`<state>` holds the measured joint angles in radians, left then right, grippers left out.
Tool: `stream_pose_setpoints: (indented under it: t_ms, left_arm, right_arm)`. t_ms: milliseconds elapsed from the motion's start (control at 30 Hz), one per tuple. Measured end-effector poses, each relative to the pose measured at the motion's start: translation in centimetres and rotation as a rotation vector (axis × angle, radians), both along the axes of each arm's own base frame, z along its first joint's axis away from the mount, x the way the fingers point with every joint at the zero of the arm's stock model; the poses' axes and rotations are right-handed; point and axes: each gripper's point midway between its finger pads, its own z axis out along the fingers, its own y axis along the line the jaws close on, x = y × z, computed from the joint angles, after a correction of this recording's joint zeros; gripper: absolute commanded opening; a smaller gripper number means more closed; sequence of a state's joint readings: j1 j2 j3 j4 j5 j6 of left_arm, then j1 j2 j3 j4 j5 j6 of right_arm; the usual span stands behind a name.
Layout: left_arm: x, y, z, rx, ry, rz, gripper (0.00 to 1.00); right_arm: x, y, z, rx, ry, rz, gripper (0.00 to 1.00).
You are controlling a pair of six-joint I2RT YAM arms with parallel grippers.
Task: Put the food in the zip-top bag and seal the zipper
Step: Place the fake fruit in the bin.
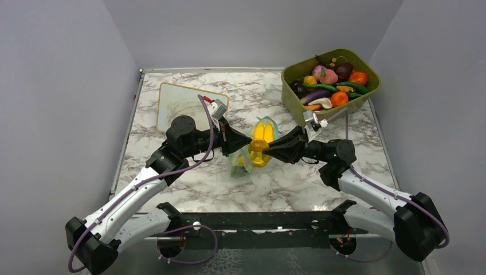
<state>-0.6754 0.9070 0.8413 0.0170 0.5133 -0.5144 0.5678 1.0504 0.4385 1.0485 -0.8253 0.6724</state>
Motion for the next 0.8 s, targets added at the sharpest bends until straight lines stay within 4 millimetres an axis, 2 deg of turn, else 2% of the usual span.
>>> stream_pose_setpoints:
  t_ms: [200,367,500,667,800]
  left_arm:
    - [0.0,0.0,-0.1,0.002,0.001,0.0,0.0]
    - [0.0,0.0,0.0,0.002,-0.007,-0.004,0.0]
    - [-0.4,-0.1,0.0,0.003,-0.009,-0.031,0.0]
    - [-0.8,-0.2,-0.1,0.011,-0.033,-0.057,0.0]
    - [-1.2,-0.3,-0.1,0.018,-0.057,-0.09,0.0]
  right_arm:
    - [0.0,0.1,-0.6,-0.017,0.012,0.0,0.01]
    - [0.0,0.1,-0.3,-0.009,0.008,0.003,0.01]
    - [-0.4,-0.1,1.3,0.035,-0.012,0.018,0.01]
    - [-1.4,-0.5,4.2,0.115,-0.031,0.053,0.01]
    - [-2.2,-0.9,5.2,0.173,0.002,0.093,0.01]
